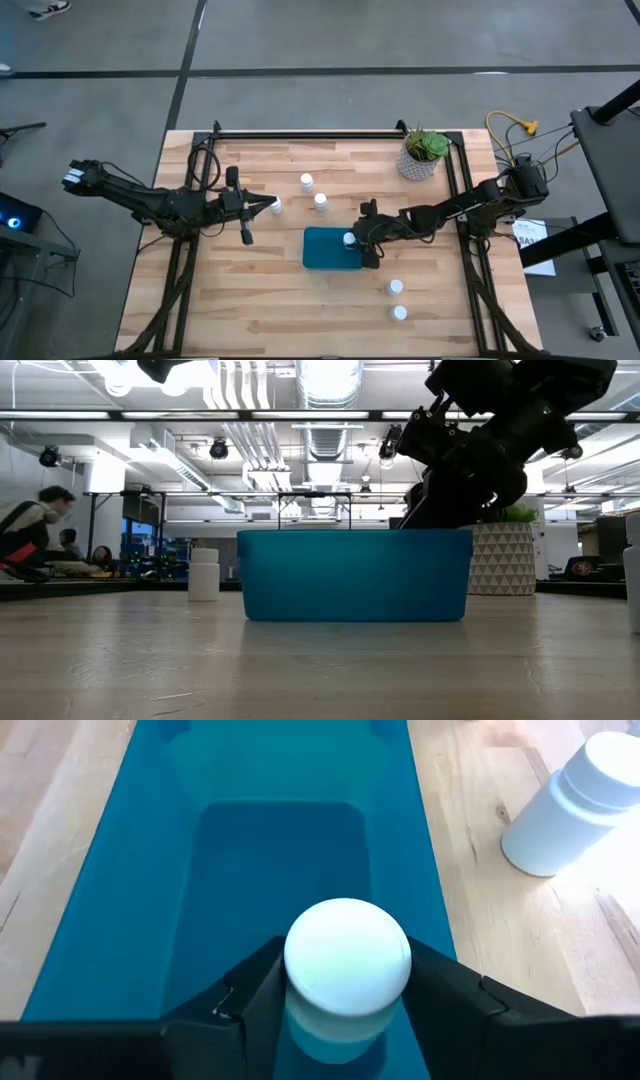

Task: Pick and place pill bottles into a basket
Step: Put the white pill bottle into the blue bin

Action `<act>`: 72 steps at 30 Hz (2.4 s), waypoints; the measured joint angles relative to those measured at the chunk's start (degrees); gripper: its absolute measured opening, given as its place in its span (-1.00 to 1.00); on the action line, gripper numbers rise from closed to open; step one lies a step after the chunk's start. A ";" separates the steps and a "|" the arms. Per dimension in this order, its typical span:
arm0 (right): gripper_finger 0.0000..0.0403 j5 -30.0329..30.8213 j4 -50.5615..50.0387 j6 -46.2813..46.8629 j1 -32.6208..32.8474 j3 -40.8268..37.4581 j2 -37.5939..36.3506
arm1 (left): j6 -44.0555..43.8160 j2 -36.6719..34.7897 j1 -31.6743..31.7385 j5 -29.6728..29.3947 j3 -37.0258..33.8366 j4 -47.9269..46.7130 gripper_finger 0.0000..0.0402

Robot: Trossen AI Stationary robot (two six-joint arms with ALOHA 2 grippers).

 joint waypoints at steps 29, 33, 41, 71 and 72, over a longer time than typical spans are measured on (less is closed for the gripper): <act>-0.06 -0.90 -5.74 0.61 0.00 2.16 -0.04 | -0.04 0.00 0.00 0.01 -0.02 -0.02 -1.00; 0.01 -0.96 -5.58 0.91 0.02 2.16 -0.04 | -0.04 0.00 0.00 0.01 -0.02 -0.02 -1.00; 0.07 -0.96 -5.54 0.66 0.02 2.16 -0.10 | -0.02 0.00 -0.01 -0.01 -0.02 -0.01 -1.00; 0.07 -6.77 -9.74 3.54 2.79 2.18 -14.04 | -0.02 0.00 -0.01 0.02 -0.02 -0.04 -1.00; 0.07 -6.78 -10.12 3.59 3.23 2.18 -14.45 | -0.02 0.00 -0.02 0.02 -0.02 -0.03 -1.00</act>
